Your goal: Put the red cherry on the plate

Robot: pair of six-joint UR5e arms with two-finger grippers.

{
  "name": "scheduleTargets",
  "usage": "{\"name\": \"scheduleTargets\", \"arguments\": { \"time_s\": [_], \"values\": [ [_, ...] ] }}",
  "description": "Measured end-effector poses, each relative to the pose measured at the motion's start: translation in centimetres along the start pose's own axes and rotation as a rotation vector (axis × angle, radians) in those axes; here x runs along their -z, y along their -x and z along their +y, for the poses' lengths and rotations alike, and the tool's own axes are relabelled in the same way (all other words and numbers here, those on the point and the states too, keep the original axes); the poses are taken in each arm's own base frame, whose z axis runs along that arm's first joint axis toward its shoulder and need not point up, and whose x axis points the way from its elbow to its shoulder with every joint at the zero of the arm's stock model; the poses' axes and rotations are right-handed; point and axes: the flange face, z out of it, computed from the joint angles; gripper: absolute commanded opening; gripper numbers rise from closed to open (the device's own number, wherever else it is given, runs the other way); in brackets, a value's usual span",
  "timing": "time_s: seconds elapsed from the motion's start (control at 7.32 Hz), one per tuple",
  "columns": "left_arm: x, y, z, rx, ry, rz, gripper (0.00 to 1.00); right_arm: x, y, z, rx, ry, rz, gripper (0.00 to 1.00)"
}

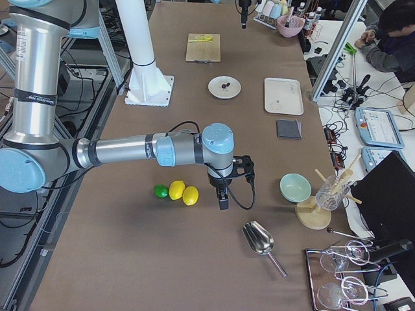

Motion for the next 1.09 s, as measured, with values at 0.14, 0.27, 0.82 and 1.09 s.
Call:
{"name": "scheduleTargets", "arguments": {
  "time_s": [0.14, 0.27, 0.82, 1.09],
  "values": [
    [0.7, 8.2, 0.8, 0.021, 0.031, -0.029, 0.98, -0.1, -0.7, 0.5, -0.002, 0.013, -0.001, 1.00],
    [1.5, 15.4, 2.2, 0.071, 0.043, -0.051, 0.98, -0.3, -1.2, 0.8, -0.006, 0.021, -0.002, 1.00],
    [1.7, 33.0, 11.4, 0.122, 0.067, -0.059, 0.98, -1.0, -1.9, 1.1, -0.016, 0.033, -0.003, 1.00],
    [-2.1, 37.5, 15.8, 0.119, 0.047, -0.024, 0.98, -1.0, -1.9, 1.1, -0.017, 0.033, -0.003, 1.00]
  ]
}}
